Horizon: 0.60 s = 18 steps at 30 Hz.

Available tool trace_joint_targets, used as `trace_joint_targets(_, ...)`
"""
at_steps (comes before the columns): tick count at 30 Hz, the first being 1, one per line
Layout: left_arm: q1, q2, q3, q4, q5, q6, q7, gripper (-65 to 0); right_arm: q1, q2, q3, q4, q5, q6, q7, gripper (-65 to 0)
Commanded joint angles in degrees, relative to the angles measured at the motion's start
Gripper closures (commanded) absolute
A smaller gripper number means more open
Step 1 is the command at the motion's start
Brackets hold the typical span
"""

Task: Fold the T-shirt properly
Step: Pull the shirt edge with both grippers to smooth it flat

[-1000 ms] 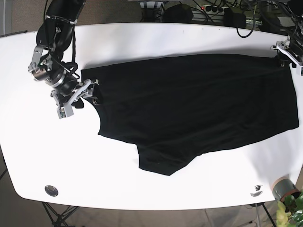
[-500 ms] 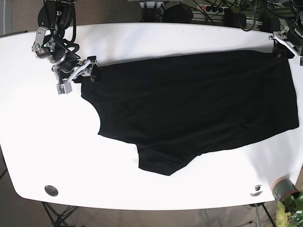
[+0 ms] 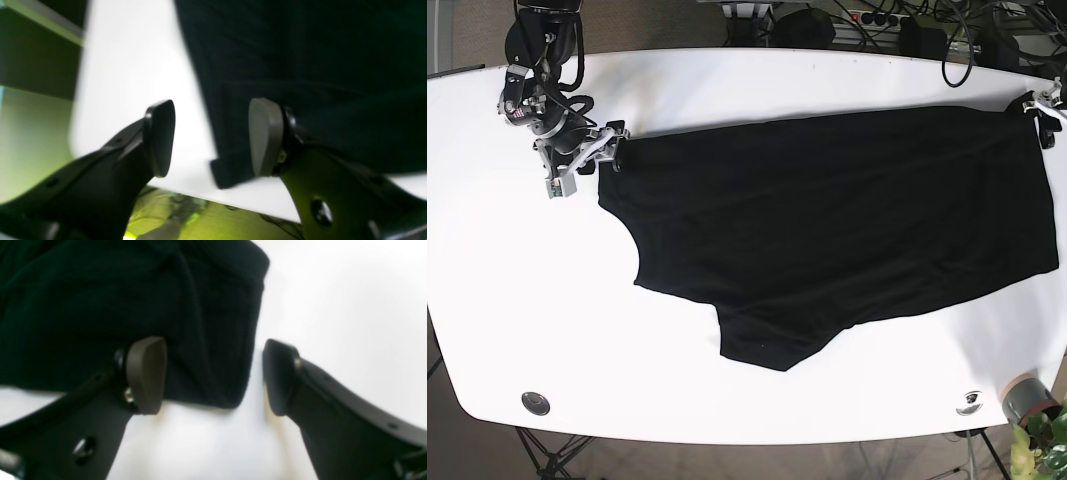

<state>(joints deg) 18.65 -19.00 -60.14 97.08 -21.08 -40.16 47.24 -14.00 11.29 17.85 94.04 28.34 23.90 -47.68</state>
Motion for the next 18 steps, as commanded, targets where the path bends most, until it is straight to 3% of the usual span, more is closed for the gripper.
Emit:
trace_joint_targets(1,-1.6,-0.1,-1.3,-1.3,2.9,0.2,-0.6,-32.6,-0.2,0.4,-0.9,0.4,0.1,-0.12,-0.6,-43.1)
trace_joint_targets(5,-2.3,-0.1,-1.4,-6.4,6.7,0.2,-0.7,-32.6,-0.5,-1.3,-2.4,0.6,0.1,-0.12,-0.6,-43.1)
trace_joint_targets(18,-2.0,-0.2,2.6,-19.5,6.7,0.2,-3.9,-32.5,-1.2,-1.9,-2.7,0.4,0.0,-0.12,-0.6,-43.0)
